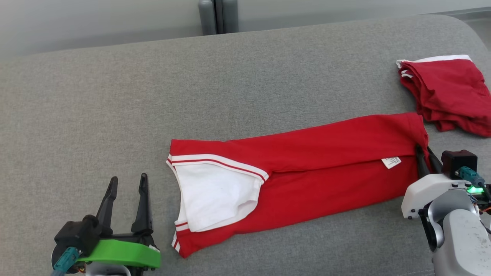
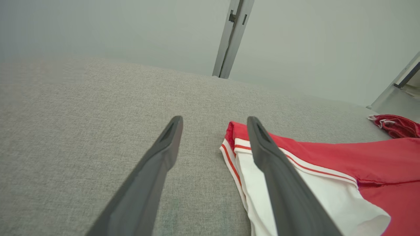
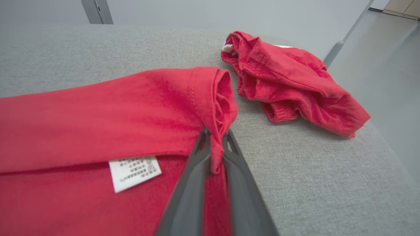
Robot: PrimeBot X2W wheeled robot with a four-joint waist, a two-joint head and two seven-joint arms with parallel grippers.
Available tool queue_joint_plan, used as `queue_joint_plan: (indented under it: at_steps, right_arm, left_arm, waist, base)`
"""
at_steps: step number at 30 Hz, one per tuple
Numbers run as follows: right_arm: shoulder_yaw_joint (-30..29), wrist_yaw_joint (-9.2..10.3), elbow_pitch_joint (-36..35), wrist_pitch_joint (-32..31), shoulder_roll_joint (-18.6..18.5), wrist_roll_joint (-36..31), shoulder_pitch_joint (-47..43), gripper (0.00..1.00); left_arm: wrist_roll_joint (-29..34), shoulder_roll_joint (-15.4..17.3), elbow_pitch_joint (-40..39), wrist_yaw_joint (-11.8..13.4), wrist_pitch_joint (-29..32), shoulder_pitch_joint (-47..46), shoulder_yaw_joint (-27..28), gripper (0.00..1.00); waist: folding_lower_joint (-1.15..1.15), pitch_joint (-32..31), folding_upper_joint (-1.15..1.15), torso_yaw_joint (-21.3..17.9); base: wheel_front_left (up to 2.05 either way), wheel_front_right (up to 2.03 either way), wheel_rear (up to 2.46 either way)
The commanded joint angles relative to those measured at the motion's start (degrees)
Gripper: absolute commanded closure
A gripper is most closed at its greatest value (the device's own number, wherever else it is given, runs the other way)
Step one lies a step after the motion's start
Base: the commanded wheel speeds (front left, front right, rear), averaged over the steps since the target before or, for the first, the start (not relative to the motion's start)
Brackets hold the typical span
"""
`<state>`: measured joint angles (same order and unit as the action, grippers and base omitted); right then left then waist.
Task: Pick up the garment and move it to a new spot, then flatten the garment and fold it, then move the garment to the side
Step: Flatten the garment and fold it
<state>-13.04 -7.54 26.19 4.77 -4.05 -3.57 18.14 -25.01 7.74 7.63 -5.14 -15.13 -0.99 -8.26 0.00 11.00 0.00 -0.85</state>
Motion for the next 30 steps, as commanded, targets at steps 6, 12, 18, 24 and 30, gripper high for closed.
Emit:
queue_joint_plan:
  at_steps: [6,12,18,24,30]
  right_arm:
    - [4.25,0.11,-4.80,-1.60,0.71,3.17,-1.08,1.00]
    - [13.61,0.11,-9.89,-2.91,1.08,7.12,-1.47,1.00]
    - [25.41,0.11,-13.63,-3.36,1.05,15.87,-1.46,1.00]
    - [37.00,0.10,-13.58,-2.67,1.03,23.35,0.62,1.00]
    - [45.73,0.10,-10.29,-1.43,1.01,28.12,3.74,1.00]
  left_arm:
    - [0.65,-0.56,0.76,-0.73,0.02,-1.29,0.09,0.00]
    - [1.17,-0.41,1.44,-1.03,0.02,-1.04,0.12,0.00]
    - [1.31,-0.68,1.73,-1.35,0.02,-0.99,0.56,0.00]
    - [1.53,-0.96,1.98,-1.52,0.02,-1.34,0.34,0.00]
    - [1.65,-1.20,2.43,-1.83,0.02,-1.98,-0.25,0.00]
  waist:
    - [0.00,-0.58,0.00,-1.23]
    - [0.00,-1.05,0.00,-0.63]
    - [0.00,-1.42,0.00,1.17]
    - [0.00,-1.64,0.00,3.41]
    - [0.00,-1.79,0.00,5.71]
  base:
    - [0.00,0.00,0.00]
    - [0.00,0.00,0.00]
    - [0.00,0.00,0.00]
    - [0.00,0.00,0.00]
    - [0.00,0.00,0.00]
